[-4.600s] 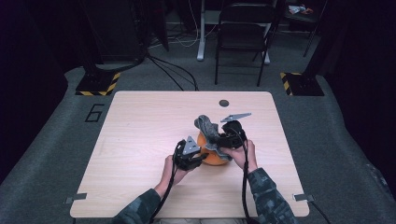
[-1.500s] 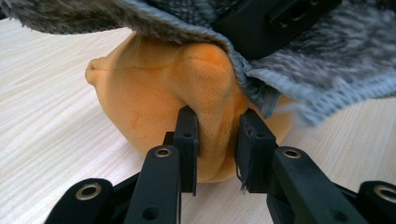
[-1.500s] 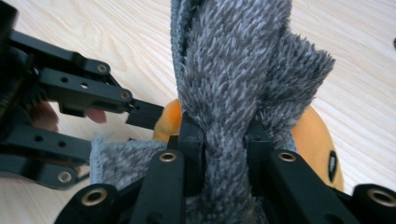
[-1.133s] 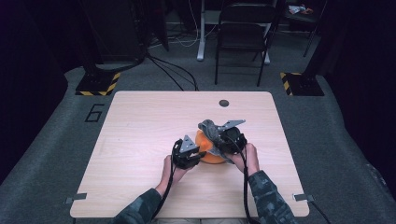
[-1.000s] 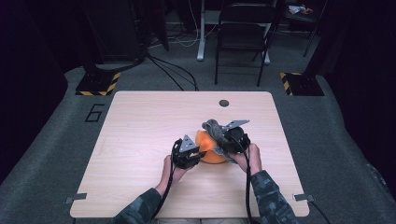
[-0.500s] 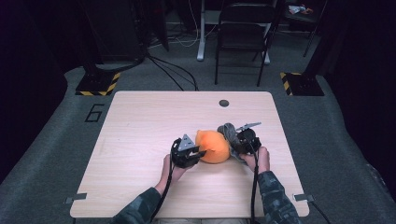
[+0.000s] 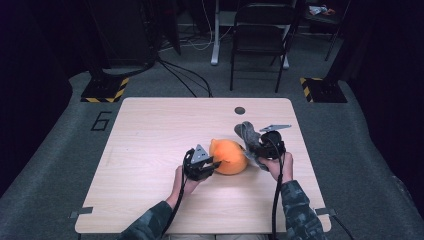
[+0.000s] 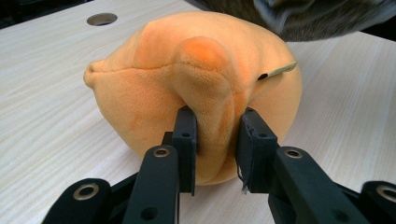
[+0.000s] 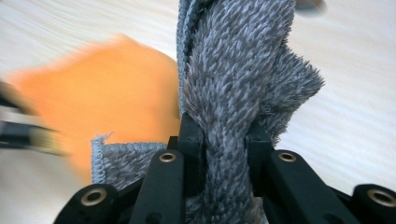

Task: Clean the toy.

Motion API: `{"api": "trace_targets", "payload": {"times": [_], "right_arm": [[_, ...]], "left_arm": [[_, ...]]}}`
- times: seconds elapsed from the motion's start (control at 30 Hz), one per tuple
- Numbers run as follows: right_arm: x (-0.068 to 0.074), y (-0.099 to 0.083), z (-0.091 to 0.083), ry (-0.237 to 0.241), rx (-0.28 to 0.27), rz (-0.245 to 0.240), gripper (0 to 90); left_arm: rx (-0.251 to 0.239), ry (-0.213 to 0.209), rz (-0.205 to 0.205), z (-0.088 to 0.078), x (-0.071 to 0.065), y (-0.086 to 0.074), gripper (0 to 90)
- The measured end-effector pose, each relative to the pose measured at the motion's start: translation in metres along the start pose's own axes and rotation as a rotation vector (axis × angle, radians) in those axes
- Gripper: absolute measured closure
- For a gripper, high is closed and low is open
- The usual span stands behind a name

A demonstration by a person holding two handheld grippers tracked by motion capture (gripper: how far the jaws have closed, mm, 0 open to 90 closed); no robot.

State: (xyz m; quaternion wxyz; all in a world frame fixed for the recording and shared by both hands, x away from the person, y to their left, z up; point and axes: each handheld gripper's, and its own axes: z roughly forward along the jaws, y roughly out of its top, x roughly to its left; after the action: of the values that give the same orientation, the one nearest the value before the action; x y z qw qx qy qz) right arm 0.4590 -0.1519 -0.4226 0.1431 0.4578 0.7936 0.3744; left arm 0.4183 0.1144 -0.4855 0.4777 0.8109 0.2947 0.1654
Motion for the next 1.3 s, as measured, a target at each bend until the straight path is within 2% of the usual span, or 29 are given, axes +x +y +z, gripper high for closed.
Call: {"api": "trace_targets", "payload": {"times": [0.03, 0.17, 0.27, 0.33, 0.4, 0.5, 0.73, 0.93, 1.0, 1.03, 1.2, 1.3], "right_arm": [[0.008, 0.004, -0.002, 0.020, -0.016, -0.015, 74.4], [0.046, 0.014, -0.001, 0.071, -0.021, -0.098, 74.2], [0.068, 0.015, 0.005, 0.077, -0.004, -0.157, 73.4], [0.075, 0.014, 0.010, 0.067, 0.015, -0.183, 73.0], [0.072, 0.013, 0.013, 0.075, 0.017, -0.166, 73.0], [0.070, 0.010, 0.018, 0.053, 0.032, -0.166, 73.0], [0.067, 0.009, 0.020, 0.011, 0.054, -0.207, 72.7], [0.054, 0.006, 0.020, 0.004, 0.078, -0.167, 72.7], [0.048, 0.004, 0.020, -0.005, 0.081, -0.164, 72.7], [0.046, 0.003, 0.020, -0.006, 0.092, -0.145, 72.7], [0.029, -0.001, 0.023, -0.016, 0.122, -0.110, 72.6], [0.024, -0.004, 0.024, -0.040, 0.144, -0.111, 72.6]], "left_arm": [[-0.001, 0.004, 0.007, 0.000, -0.001, 0.000, 71.2], [0.006, 0.003, 0.011, 0.000, -0.002, 0.001, 71.1], [0.007, 0.010, 0.024, 0.000, -0.002, 0.002, 71.0], [0.006, 0.012, 0.018, 0.000, -0.001, 0.002, 70.9], [0.011, 0.001, 0.010, 0.000, 0.001, 0.001, 70.9], [0.011, 0.007, 0.017, 0.001, 0.000, 0.001, 70.7], [0.013, -0.007, 0.016, 0.001, 0.002, 0.000, 70.5], [0.010, -0.002, 0.022, 0.001, 0.001, 0.000, 70.5], [0.010, -0.005, 0.022, 0.001, 0.001, 0.000, 70.5], [0.012, -0.010, 0.021, 0.001, 0.001, 0.000, 70.5], [0.016, -0.015, 0.022, 0.001, 0.002, 0.001, 70.5], [0.014, -0.013, 0.025, 0.001, 0.001, 0.001, 70.5]]}}
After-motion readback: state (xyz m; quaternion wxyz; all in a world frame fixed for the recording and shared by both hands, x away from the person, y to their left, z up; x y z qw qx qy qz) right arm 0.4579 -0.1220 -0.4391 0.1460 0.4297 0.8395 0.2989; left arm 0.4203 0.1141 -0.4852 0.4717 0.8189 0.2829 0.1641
